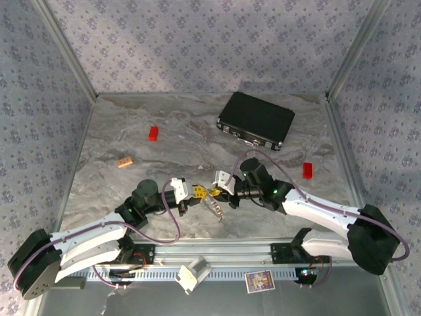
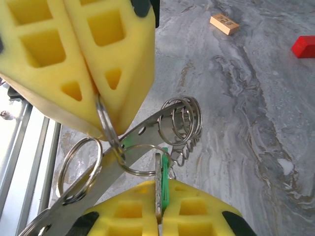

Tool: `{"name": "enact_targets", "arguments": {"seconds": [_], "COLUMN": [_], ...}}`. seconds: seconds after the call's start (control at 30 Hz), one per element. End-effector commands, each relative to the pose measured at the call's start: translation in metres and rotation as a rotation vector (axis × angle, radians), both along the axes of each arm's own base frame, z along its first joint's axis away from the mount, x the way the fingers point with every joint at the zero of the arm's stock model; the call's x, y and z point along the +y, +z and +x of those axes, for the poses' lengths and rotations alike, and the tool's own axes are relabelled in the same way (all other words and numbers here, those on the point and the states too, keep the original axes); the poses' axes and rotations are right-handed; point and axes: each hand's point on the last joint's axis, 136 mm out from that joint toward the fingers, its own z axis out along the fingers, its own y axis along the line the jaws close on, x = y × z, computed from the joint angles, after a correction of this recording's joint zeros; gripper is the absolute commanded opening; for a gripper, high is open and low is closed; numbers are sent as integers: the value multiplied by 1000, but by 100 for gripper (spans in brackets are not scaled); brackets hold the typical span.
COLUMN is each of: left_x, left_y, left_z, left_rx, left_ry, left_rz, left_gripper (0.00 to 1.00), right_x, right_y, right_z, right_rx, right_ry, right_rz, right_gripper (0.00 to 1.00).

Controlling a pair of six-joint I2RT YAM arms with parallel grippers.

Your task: Put the keys on the keyring

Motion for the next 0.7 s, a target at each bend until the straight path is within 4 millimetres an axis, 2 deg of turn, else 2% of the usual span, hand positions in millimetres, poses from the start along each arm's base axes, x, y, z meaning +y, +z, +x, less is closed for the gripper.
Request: {"name": "enact_targets", "arguments": {"seconds": [0.0,0.5,0.67], "left_x": [-1,-2,-7], "left_y": [9,0,-4], "left_z": [-2,4,5], "left_rx": [-33,-21,-12], "left_ry": [-4,14,3], "left_rz": [-25,30,42], "left_gripper": [0,0,0], "right_x": [-4,-15,-14], "right_y": [9,33,33], "right_z": [3,2,-1], "right_rx": [-46,-125,-145], "right_ry": [-35,-45,-37], "right_rz": [-13,-40,-85], "right_gripper": [2,0,0]}}
